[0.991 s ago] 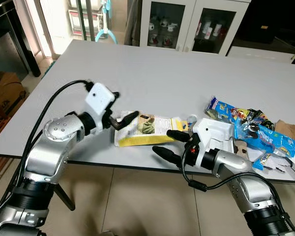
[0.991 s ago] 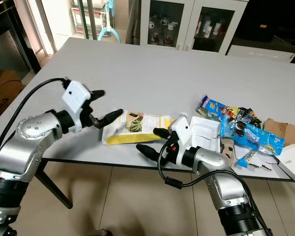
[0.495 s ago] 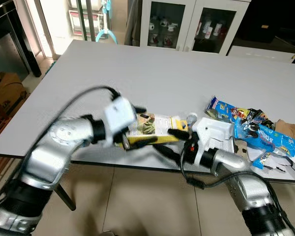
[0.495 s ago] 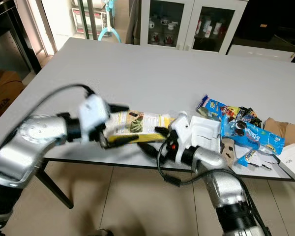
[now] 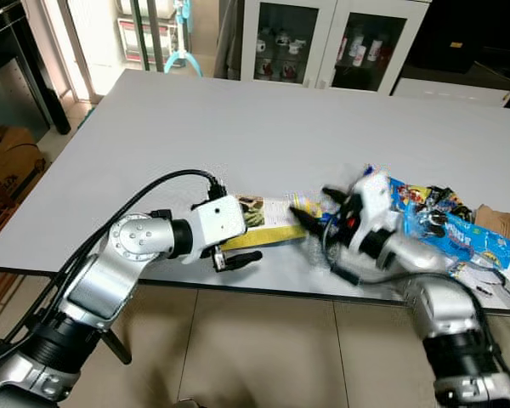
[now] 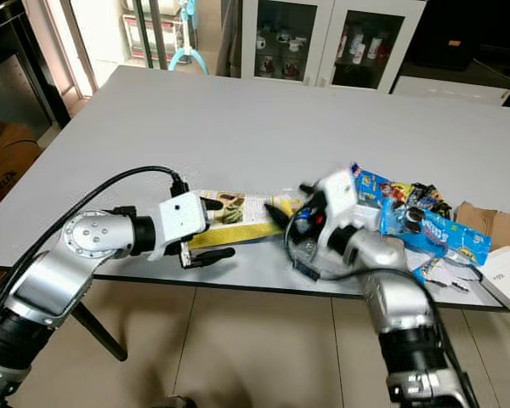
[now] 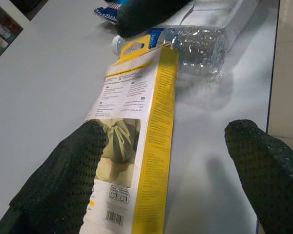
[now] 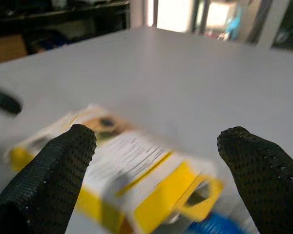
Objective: Picking trash to rubbish bin
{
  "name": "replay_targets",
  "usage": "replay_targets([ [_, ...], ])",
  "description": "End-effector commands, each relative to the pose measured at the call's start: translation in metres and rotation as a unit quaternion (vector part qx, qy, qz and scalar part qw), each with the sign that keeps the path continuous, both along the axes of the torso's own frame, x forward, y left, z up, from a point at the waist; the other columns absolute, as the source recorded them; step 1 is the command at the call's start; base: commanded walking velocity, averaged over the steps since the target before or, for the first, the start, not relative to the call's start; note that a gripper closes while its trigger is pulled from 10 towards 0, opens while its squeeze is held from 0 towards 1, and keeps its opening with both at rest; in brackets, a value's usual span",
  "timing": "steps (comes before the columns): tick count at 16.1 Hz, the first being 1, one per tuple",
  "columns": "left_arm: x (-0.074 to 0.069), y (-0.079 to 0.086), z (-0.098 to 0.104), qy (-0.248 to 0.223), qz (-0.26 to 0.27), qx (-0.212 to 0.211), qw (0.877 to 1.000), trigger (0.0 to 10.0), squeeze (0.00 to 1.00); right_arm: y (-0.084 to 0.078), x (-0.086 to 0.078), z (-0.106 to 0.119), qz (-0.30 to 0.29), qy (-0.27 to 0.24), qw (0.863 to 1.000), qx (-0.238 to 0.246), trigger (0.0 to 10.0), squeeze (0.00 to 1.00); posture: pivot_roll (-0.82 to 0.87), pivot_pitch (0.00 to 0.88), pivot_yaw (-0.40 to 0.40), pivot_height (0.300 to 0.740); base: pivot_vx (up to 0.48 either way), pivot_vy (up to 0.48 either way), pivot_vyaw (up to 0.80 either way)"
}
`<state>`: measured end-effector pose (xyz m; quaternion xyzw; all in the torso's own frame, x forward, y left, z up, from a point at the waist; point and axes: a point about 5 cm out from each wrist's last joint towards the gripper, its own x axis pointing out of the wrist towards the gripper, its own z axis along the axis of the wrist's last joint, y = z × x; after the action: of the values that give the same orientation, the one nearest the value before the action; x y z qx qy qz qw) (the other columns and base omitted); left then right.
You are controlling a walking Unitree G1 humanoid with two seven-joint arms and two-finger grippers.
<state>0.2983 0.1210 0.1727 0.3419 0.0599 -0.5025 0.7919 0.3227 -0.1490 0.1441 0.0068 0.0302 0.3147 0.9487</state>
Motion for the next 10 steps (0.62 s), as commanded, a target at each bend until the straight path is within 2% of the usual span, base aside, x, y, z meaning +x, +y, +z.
replay_targets([
  [1,0.0,-0.006,0.0,-0.013,-0.012,0.013,1.0,10.0,0.0,-0.008,0.005,0.007,-0.03,-0.018,0.999,-0.007,10.0,0.0,0.02,0.025,-0.048,0.74,0.0,0.0,0.0],
  [5,0.003,-0.007,-0.006,-0.03,-0.01,0.036,0.999,10.0,0.0,-0.025,0.016,0.02,-0.101,-0.039,0.994,-0.002,10.0,0.0,0.01,0.022,-0.043,0.74,0.0,0.0,0.0],
  [6,0.007,-0.009,-0.008,-0.051,-0.003,0.043,0.998,10.0,0.0,-0.032,0.019,0.022,-0.135,-0.04,0.99,-0.003,10.0,0.0,0.01,0.021,-0.043,0.74,0.0,0.0,0.0],
  [10,0.023,-0.023,-0.012,-0.123,0.036,0.058,0.99,10.0,0.0,-0.032,0.019,0.016,-0.148,-0.034,0.988,0.0,10.0,0.0,0.01,0.022,-0.037,0.74,0.0,0.0,0.0],
])
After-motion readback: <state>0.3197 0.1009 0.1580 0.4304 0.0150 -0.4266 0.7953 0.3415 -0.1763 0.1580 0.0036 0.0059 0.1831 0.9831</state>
